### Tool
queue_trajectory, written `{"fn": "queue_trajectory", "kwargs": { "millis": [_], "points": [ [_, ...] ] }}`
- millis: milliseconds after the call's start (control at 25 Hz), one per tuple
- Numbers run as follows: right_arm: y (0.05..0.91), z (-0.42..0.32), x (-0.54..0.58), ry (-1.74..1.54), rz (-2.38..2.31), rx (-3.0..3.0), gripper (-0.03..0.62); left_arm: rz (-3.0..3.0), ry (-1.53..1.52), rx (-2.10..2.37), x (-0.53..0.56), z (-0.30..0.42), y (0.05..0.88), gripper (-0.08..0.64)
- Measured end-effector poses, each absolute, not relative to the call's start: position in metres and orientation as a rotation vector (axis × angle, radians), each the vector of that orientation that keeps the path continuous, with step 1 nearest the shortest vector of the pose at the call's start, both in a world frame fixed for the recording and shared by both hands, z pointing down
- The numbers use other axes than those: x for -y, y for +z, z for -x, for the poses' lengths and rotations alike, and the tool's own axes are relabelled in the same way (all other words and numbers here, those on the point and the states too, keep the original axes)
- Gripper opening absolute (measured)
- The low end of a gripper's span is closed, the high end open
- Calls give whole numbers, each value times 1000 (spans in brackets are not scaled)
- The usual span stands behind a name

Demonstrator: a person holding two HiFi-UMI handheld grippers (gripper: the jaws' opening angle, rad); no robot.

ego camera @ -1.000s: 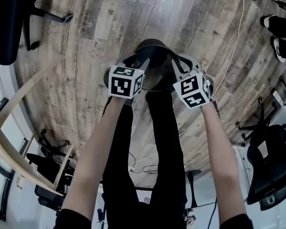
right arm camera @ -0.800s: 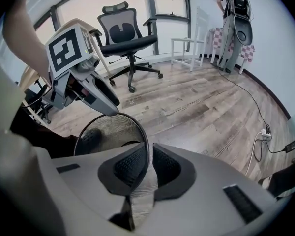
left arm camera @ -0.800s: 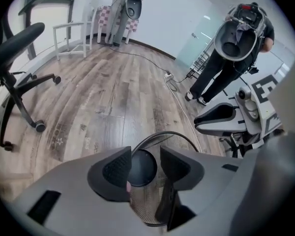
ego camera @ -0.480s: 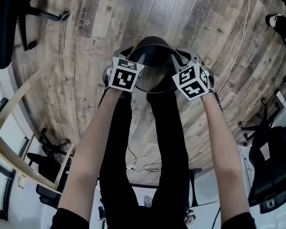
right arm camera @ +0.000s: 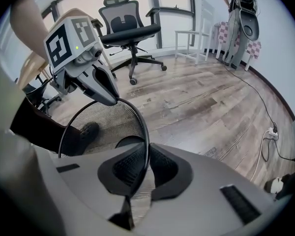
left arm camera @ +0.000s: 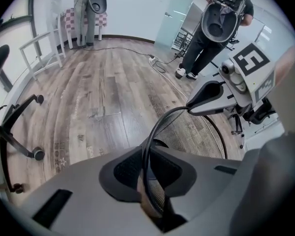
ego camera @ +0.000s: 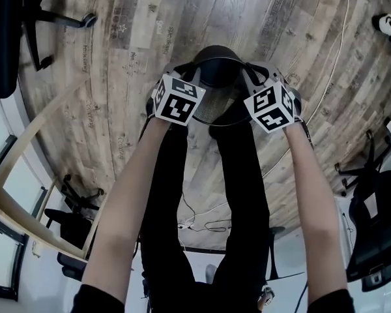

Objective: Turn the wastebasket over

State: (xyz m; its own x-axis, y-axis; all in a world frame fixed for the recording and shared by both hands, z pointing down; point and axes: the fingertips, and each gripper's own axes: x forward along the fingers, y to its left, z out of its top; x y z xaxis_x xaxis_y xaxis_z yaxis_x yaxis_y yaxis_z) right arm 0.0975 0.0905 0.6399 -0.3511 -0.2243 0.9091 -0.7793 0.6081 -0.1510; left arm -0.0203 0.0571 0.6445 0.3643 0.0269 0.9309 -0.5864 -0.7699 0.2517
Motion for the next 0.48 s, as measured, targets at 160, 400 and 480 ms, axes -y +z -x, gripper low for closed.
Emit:
{"fn": "queue_trajectory", "kwargs": {
  "millis": [160, 400, 480],
  "points": [
    [641, -98, -89, 743, -815, 1873, 49, -2113, 1478, 404, -59, 20, 643, 48],
    [633, -97, -93, 723, -798, 1888, 48, -2129, 1479, 397, -69, 22, 634, 43],
    [629, -96, -95, 714, -789, 1892, 48, -2132, 1475, 395, -70, 22, 629, 43]
  ]
}}
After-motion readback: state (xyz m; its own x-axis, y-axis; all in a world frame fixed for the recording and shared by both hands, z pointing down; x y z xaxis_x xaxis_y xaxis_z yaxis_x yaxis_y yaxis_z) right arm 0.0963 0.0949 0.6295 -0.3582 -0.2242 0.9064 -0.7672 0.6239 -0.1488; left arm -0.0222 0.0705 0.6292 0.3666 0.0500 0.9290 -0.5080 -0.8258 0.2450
